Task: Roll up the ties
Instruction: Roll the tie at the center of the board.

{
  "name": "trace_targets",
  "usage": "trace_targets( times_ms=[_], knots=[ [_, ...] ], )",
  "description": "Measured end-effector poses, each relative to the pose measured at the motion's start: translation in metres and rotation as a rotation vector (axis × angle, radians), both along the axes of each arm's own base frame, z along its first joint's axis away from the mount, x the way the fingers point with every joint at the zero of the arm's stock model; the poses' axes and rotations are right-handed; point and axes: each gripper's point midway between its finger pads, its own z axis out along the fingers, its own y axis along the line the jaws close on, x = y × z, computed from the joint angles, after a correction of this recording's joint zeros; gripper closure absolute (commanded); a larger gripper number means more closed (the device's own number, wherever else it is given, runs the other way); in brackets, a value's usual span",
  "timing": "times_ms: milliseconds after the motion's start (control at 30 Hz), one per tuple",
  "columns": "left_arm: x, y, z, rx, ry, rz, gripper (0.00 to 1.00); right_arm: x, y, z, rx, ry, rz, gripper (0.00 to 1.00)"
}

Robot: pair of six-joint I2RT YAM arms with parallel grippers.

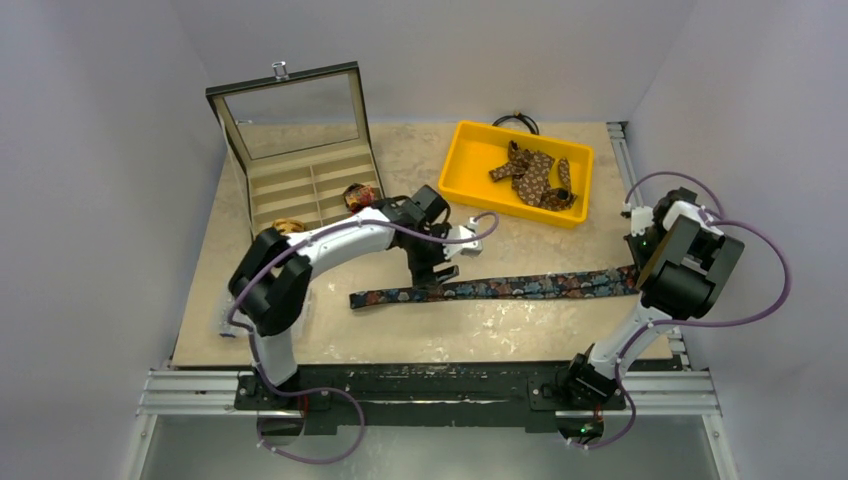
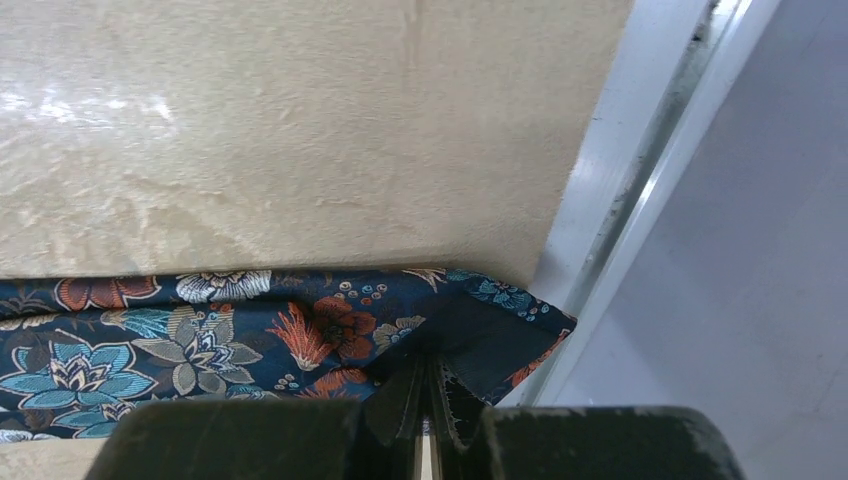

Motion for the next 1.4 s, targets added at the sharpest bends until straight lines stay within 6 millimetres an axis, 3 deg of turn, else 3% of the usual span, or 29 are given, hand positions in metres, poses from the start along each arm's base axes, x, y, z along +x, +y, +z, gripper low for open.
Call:
trace_targets(
  times_ms=[67,133,200,333,433,500,600,733,800,967,1033,1167,1400],
  knots=[
    [0.01,0.003,0.025,-0.05,-0.036,0.049,0.22,0.0,-0.004,0.0,-0.014,0.002,-0.005,0.98],
    [0.021,0.009,0.057,-0.116,-0.079,0.108,0.05,0.0,-0.01,0.0,-0.027,0.002,-0.018,0.98],
    [0.033,0.02,0.089,-0.188,-0.119,0.175,0.0,0.0,-0.021,0.001,-0.042,0.001,-0.042,0.97],
    [0.053,0.048,0.145,-0.315,-0.211,0.314,0.0,0.001,-0.038,0.005,-0.053,-0.015,-0.067,0.9],
    [0.057,0.073,0.18,-0.405,-0.293,0.432,0.0,0.004,-0.031,0.015,-0.008,-0.039,-0.043,0.81],
    [0.057,0.086,0.193,-0.432,-0.328,0.53,0.03,0.009,-0.023,0.029,0.025,-0.072,-0.021,0.75],
    [0.054,0.095,0.192,-0.413,-0.309,0.587,0.03,0.018,-0.011,0.059,0.067,-0.145,0.014,0.69],
    [0.049,0.099,0.163,-0.342,-0.185,0.627,0.0,0.031,0.013,0.097,0.093,-0.235,0.085,0.6],
    [0.045,0.104,0.152,-0.325,-0.146,0.664,0.0,0.037,0.037,0.107,0.102,-0.255,0.144,0.57],
    [0.031,0.116,0.14,-0.315,-0.108,0.717,0.0,0.041,0.114,0.102,0.173,-0.234,0.315,0.55],
    [0.027,0.118,0.142,-0.325,-0.107,0.725,0.0,0.038,0.129,0.094,0.199,-0.209,0.328,0.56],
    [0.024,0.117,0.147,-0.345,-0.106,0.725,0.0,0.036,0.118,0.082,0.217,-0.181,0.234,0.6],
    [0.021,0.117,0.144,-0.345,-0.096,0.72,0.0,0.025,0.03,0.066,0.093,-0.17,-0.01,0.63]
  ],
)
